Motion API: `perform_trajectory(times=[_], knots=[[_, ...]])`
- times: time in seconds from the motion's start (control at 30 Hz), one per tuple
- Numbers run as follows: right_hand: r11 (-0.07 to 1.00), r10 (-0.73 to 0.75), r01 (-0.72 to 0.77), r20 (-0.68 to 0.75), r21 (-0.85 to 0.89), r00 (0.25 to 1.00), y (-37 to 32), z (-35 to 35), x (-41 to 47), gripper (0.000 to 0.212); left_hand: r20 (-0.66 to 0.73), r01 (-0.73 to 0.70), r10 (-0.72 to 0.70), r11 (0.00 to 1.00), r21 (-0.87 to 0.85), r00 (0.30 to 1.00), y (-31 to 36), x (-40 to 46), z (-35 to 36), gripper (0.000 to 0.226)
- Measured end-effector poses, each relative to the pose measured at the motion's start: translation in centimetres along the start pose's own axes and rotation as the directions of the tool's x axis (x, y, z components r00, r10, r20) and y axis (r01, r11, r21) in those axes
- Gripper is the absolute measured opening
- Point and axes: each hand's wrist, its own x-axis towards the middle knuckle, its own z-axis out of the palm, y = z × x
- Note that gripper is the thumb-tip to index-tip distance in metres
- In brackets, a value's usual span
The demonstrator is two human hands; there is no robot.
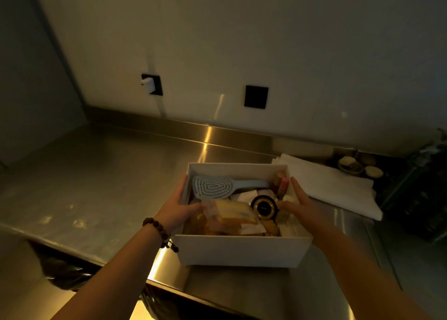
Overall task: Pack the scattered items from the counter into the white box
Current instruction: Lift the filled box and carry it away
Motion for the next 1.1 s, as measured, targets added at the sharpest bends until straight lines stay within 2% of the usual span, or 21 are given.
perform_trajectory(times=[0.07, 0.17, 0.3, 0.4, 0.53, 0.63, 0.7, 0.83, 0.97, 1.1], knots=[[1.000, -0.014, 0.013, 0.046, 0.022, 0.999, -0.5, 0.9, -0.1, 0.087, -0.025, -0.005, 0.004, 1.000, -0.012, 1.000, 0.4, -1.1, -0.9, 0.075], [0.997, -0.064, 0.059, 0.137, 0.041, 0.989, -2.0, 2.8, -0.3, 0.072, -0.094, 0.001, -0.006, 0.999, -0.053, 0.996, 0.4, -2.7, -2.7, 0.080], [0.988, -0.147, 0.130, 0.284, 0.077, 0.947, -4.6, 5.7, 0.3, 0.066, -0.248, 0.005, -0.018, 0.999, -0.054, 0.969, 0.1, -5.4, -5.4, 0.092], [0.976, -0.216, 0.185, 0.376, 0.118, 0.901, -6.2, 9.2, 1.2, 0.071, -0.382, 0.017, -0.025, 1.000, -0.024, 0.924, -0.2, -8.4, -7.9, 0.097], [0.963, -0.271, 0.234, 0.505, 0.136, 0.819, -8.3, 15.6, 1.5, 0.076, -0.540, 0.029, -0.027, 1.000, -0.004, 0.841, -0.9, -13.4, -11.8, 0.100], [0.966, -0.253, 0.232, 0.595, 0.114, 0.763, -9.5, 20.9, 1.1, 0.080, -0.621, 0.037, -0.030, 0.999, -0.002, 0.783, -1.6, -17.6, -14.6, 0.101], [0.963, -0.256, 0.244, 0.647, 0.111, 0.718, -10.4, 24.3, 0.3, 0.078, -0.657, 0.028, -0.021, 1.000, 0.001, 0.754, -1.9, -20.4, -16.0, 0.100], [0.958, -0.249, 0.268, 0.761, 0.102, 0.600, -12.9, 31.0, -2.2, 0.075, -0.722, 0.023, 0.000, 0.999, 0.022, 0.691, -2.4, -25.5, -19.5, 0.084], [0.937, -0.262, 0.336, 0.827, 0.094, 0.498, -14.9, 38.3, -4.4, 0.072, -0.789, 0.044, -0.009, 0.999, 0.023, 0.614, -3.3, -30.0, -23.9, 0.088], [0.920, -0.263, 0.381, 0.868, 0.093, 0.422, -16.6, 46.5, -6.1, 0.069, -0.831, 0.033, -0.033, 0.999, -0.017, 0.555, -5.0, -34.1, -29.0, 0.081]])
